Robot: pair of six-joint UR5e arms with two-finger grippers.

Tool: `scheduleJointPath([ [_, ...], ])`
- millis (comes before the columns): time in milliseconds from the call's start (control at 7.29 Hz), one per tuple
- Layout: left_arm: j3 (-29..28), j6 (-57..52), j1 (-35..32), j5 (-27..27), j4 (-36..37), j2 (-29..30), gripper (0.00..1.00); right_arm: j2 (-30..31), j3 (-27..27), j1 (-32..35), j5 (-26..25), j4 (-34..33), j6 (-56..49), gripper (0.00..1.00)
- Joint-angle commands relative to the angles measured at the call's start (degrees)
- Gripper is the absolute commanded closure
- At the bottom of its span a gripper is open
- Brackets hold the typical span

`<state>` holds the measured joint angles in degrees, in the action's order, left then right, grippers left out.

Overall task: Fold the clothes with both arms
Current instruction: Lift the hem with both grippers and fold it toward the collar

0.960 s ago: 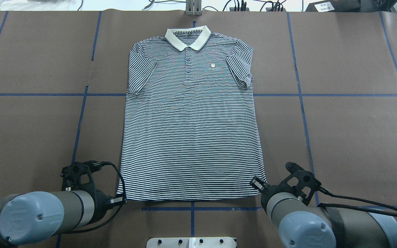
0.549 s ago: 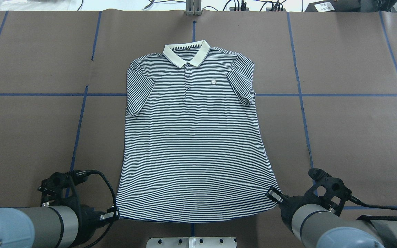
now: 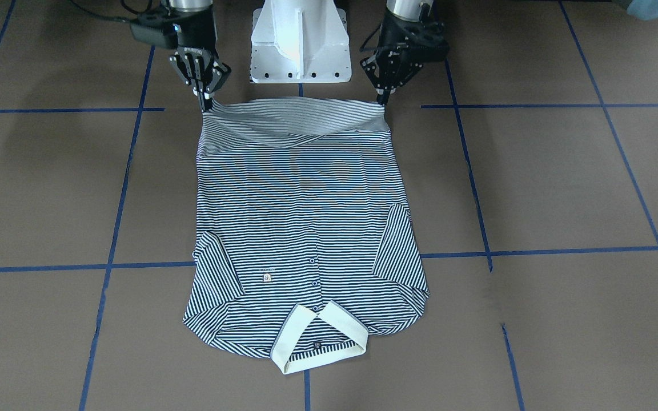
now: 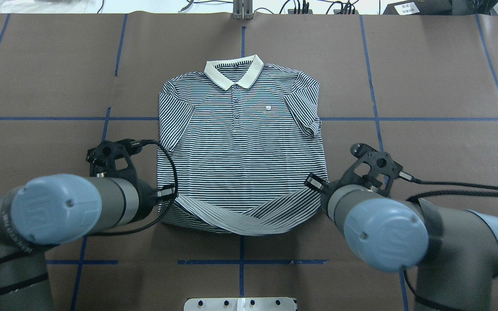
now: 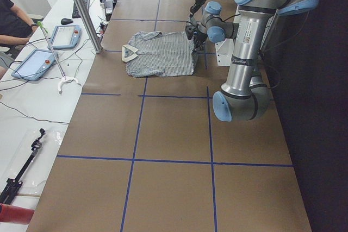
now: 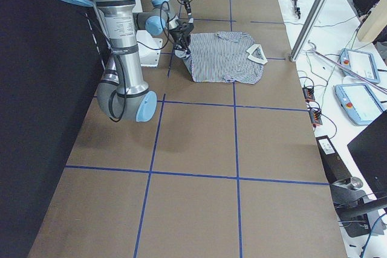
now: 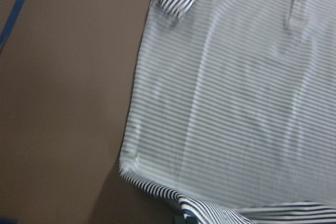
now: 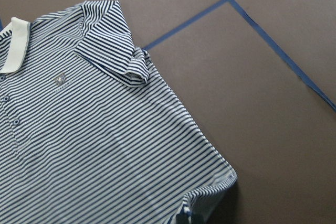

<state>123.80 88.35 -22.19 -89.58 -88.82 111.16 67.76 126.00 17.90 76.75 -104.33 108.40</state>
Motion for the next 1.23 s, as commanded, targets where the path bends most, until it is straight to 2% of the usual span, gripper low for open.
scheduleJointPath([
  [0, -11.42, -7.92, -9.14, 0.11, -9.31, 1.95, 1.0, -3.51, -13.71, 9.49, 2.79, 7.17, -10.11, 1.0],
  [137, -16.0, -12.72, -12.23, 0.2, -13.62, 3.52, 1.0, -6.99, -21.69, 14.31, 5.84, 13.83, -14.06, 1.0],
  [274, -19.87, -13.63, -14.87, 0.2, -15.23, 5.37, 1.0, -9.2, -28.03, 18.19, 8.48, 16.85, -16.88, 1.0],
  [412, -24.52, -13.73, -15.33, 0.37, -17.68, 6.6, 1.0, -10.96, -32.7, 20.14, 8.68, 18.36, -19.78, 1.0],
  [549, -29.7, -13.64, -15.95, 0.46, -23.36, 7.57, 1.0, -14.2, -39.1, 21.38, 9.73, 20.46, -21.9, 1.0],
  [686, -33.58, -13.9, -16.91, 0.46, -26.12, 9.06, 1.0, -17.02, -46.3, 21.65, 9.82, 25.79, -21.92, 1.0],
  [823, -37.54, -14.43, -17.88, 1.16, -26.23, 11.86, 1.0, -18.26, -51.07, 22.61, 10.26, 30.11, -22.62, 1.0],
  [960, -41.14, -16.35, -17.89, 4.12, -26.49, 13.8, 1.0, -21.49, -54.86, 23.32, 10.96, 30.5, -23.23, 1.0],
  [1098, -42.92, -16.63, -17.97, 4.68, -27.02, 14.61, 1.0, -22.13, -56.55, 23.67, 11.05, 30.68, -23.41, 1.0],
])
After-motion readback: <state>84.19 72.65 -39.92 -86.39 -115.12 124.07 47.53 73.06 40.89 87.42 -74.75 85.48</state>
